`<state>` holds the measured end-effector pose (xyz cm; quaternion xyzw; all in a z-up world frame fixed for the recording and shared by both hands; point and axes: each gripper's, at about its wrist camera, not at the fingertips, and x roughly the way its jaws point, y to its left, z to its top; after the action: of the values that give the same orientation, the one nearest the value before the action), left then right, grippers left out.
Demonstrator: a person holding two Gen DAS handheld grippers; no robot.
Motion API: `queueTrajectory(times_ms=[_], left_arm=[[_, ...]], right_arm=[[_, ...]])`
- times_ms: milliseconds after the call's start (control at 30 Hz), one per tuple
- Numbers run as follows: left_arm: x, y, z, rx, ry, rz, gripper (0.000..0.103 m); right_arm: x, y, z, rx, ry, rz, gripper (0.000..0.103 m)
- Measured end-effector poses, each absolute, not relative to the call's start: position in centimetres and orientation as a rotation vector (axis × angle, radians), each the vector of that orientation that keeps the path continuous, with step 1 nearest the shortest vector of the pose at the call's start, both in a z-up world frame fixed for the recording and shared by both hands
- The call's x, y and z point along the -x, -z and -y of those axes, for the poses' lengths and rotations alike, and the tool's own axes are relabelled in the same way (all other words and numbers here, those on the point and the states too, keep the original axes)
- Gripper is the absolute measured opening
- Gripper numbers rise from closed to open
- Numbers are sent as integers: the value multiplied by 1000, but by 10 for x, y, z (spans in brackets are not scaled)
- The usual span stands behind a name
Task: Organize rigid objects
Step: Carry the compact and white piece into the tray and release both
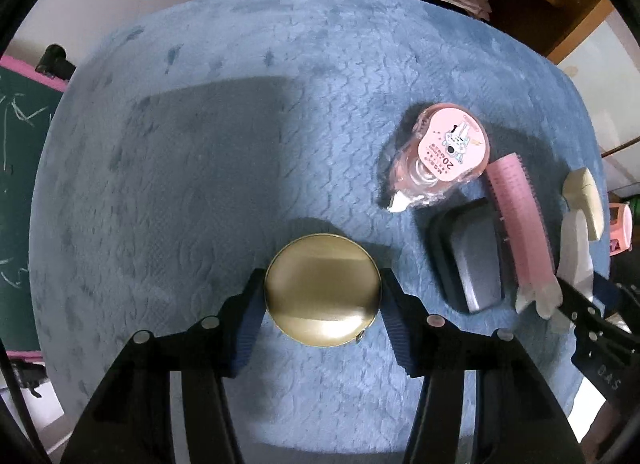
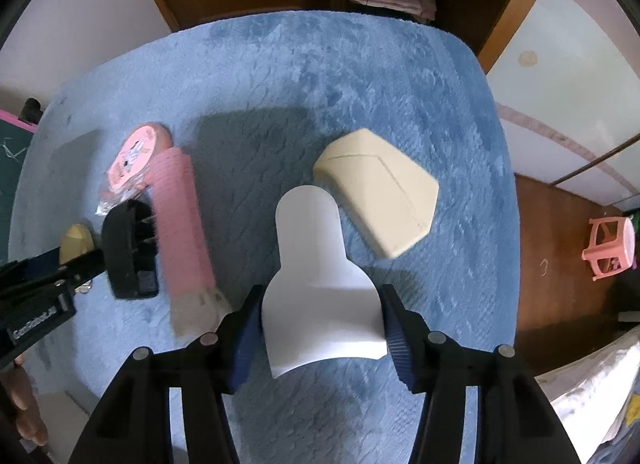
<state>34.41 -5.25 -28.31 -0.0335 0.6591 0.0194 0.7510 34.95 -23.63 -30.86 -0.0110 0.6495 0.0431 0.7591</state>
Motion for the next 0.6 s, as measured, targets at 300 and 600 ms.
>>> queueTrajectory(times_ms=[300, 600], left_arm=[[-300, 206, 47, 3, 75, -1335, 58], [-223, 126, 21, -62, 173, -1202, 58]], right_arm=[[-313, 261, 247, -82, -141, -1368, 56], [-234, 157, 243, -176, -203, -1188, 56]])
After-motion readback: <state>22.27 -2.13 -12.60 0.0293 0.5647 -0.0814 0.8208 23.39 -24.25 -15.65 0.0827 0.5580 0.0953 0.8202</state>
